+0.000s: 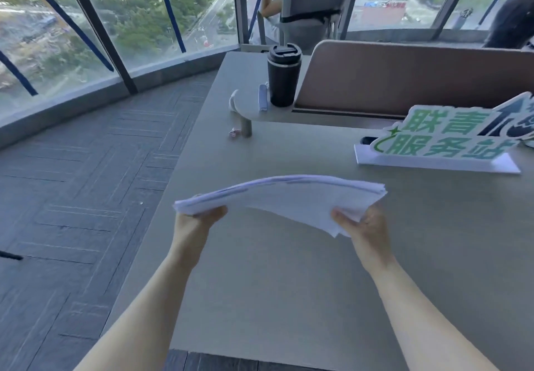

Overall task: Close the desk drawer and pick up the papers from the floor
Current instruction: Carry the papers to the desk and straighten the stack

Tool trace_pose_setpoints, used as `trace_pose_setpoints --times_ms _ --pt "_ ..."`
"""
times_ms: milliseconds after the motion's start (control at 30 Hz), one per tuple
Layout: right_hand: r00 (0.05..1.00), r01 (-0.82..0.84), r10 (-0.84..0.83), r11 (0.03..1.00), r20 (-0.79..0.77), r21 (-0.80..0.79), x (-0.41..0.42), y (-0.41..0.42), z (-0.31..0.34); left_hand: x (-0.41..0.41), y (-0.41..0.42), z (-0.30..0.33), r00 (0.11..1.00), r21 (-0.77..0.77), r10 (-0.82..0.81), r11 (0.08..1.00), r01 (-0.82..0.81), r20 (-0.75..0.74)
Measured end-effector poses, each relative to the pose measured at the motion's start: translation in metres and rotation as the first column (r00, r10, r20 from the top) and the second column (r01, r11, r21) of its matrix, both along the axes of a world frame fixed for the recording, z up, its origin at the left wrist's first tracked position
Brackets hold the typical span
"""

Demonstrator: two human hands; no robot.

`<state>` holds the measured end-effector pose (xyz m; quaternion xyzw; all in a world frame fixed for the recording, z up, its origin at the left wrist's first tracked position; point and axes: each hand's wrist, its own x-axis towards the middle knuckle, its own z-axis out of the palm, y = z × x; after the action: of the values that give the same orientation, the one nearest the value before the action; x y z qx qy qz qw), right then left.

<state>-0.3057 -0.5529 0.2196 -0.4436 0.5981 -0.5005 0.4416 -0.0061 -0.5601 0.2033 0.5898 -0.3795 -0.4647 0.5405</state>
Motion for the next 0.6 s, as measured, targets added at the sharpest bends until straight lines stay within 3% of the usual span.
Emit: trace_pose_setpoints --times_ms 133,333,600 --pt "0.999 0.025 -0.028 0.994 0.029 0.106 0.009 0.005 -0.056 -0.012 0.004 -0.044 0.999 0.122 0.022 0.992 -0.026 0.036" --pt "0.984 0.063 -0.075 0.995 0.162 0.081 0.022 0.001 -0.068 -0.011 -0.005 -0.055 1.0 0.1 0.0 0.995 0.002 -0.026" --pt "0.997 0.027 -0.032 0.997 0.071 0.068 0.027 -0.001 -0.068 -0.006 -0.009 -0.062 0.999 0.103 0.019 0.995 -0.016 -0.028"
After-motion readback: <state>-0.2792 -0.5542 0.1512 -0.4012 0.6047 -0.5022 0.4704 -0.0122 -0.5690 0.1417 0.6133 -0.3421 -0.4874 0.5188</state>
